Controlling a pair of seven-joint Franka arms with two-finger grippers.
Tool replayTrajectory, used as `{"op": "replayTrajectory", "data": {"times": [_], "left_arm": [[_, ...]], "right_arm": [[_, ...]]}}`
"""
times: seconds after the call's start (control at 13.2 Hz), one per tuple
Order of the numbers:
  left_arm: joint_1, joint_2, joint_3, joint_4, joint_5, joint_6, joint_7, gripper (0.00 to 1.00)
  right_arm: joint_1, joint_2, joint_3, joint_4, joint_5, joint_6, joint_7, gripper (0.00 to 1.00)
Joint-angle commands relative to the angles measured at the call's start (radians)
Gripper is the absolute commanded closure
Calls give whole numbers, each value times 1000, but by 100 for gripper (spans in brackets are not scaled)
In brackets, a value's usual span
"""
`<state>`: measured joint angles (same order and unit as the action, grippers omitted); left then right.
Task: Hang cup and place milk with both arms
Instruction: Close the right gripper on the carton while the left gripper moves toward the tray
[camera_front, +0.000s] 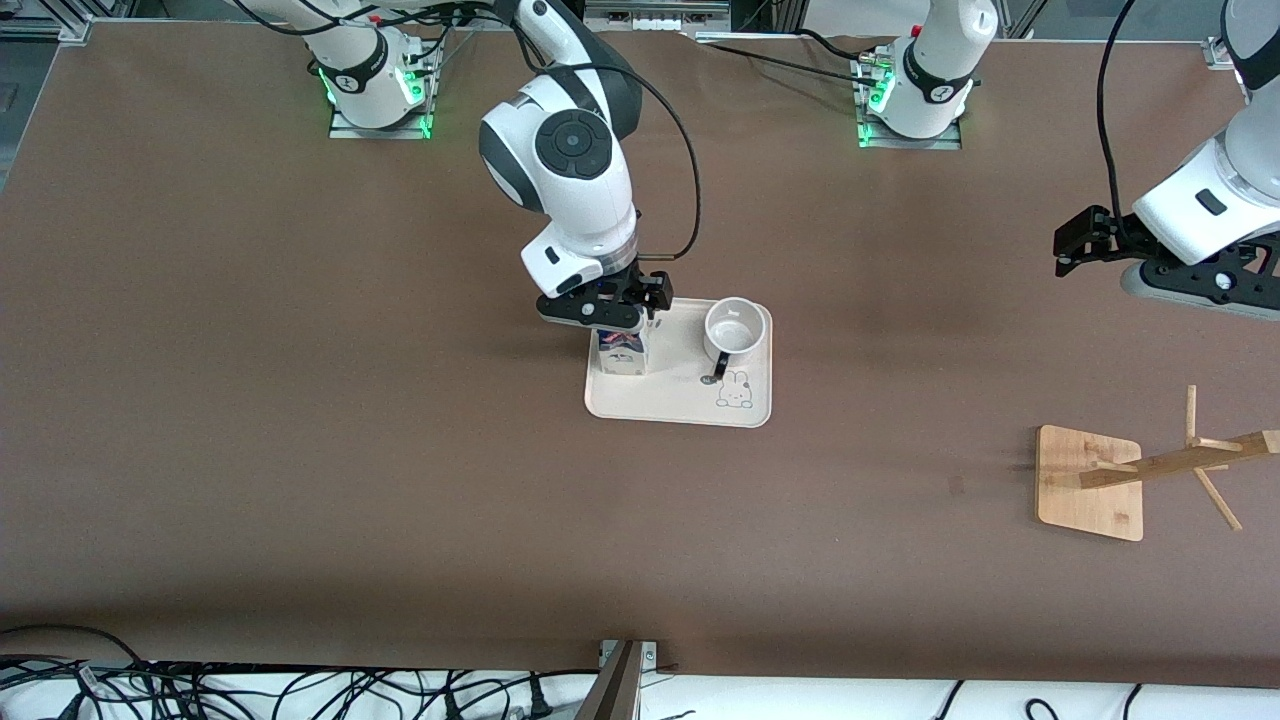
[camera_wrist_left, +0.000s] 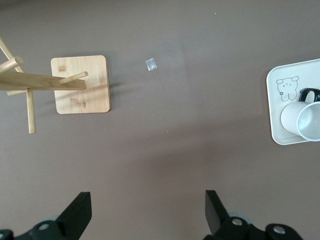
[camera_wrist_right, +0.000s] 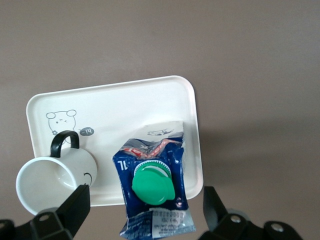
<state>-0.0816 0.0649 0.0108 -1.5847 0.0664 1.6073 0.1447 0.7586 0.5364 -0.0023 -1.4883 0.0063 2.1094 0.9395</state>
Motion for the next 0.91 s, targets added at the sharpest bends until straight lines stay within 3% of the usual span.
{"op": "replayTrajectory", "data": {"times": [0.0,0.53,0.83], "left_arm": [[-12,24,-2,55,13,-15,24,0],[-15,38,-12,77,-88,-18,10,0],[-9,64,-5,75,-89,-81,-2,0]], "right_arm": [[16,30,-13,13,-52,-2,21,0],[16,39,-13,10,-51,-3,22,2],[16,39,-13,11,-51,-3,21,25]]}}
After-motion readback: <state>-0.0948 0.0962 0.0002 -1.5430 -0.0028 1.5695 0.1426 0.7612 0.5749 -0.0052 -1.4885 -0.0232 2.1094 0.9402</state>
